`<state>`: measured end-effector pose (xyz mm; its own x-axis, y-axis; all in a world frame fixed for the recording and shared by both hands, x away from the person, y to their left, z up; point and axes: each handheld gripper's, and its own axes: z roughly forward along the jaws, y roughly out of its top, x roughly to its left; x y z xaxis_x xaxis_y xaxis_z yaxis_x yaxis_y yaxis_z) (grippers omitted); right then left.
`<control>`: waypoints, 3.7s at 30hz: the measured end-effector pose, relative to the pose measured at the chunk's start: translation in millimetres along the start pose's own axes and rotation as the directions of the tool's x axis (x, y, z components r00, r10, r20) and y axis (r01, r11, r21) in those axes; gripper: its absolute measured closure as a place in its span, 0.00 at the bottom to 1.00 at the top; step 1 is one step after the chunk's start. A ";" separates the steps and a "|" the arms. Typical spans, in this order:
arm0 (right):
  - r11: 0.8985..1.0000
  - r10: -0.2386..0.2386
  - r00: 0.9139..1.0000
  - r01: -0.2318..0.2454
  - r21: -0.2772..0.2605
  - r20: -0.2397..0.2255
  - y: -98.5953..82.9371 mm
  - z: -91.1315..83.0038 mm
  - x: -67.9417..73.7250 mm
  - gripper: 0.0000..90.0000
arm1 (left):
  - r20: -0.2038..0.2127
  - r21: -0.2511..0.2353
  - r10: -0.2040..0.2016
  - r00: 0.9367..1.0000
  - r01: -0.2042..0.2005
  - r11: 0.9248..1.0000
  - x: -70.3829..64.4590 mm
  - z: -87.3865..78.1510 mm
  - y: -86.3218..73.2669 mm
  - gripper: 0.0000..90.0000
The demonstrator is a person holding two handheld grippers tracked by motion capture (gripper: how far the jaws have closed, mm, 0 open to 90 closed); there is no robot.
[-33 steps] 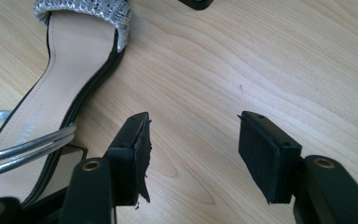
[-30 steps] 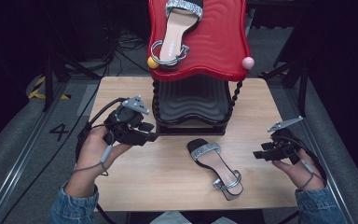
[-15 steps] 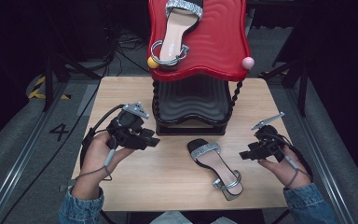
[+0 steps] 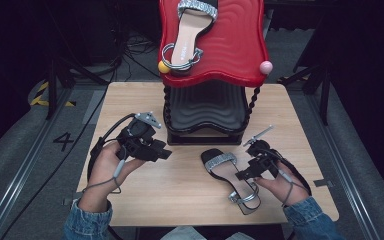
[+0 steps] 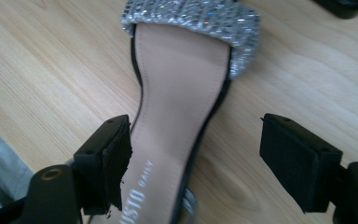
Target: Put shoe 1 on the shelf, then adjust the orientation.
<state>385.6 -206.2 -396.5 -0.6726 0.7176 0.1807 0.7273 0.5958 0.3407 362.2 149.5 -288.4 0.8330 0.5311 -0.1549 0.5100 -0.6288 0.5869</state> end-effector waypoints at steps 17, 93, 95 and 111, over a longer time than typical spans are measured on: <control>0.983 -0.012 0.997 -0.001 0.183 0.070 8.7 50.4 20.3 0.29 | 0.016 0.009 -0.028 0.999 0.028 1.000 7.8 5.3 -0.6 0.66; 0.981 -0.092 0.990 0.109 -0.162 0.112 57.7 -173.6 48.3 0.47 | -0.002 -0.021 -0.120 0.993 0.120 0.993 26.3 -11.2 -29.4 0.66; 0.979 -0.097 0.989 0.115 -0.168 0.111 61.3 -179.2 50.9 0.47 | -0.007 -0.017 -0.127 0.992 0.127 0.992 26.1 -11.4 -31.3 0.66; 0.961 -0.126 0.978 0.161 -0.223 0.165 94.5 -218.4 56.8 0.47 | -0.028 -0.020 -0.179 0.983 0.178 0.984 25.5 -19.3 -48.8 0.66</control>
<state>386.2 -187.9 -152.6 -0.7268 0.6866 -0.0183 0.5603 0.6081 0.5624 354.4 204.7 -305.6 0.7219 0.6509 -0.2349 0.6461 -0.5126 0.5655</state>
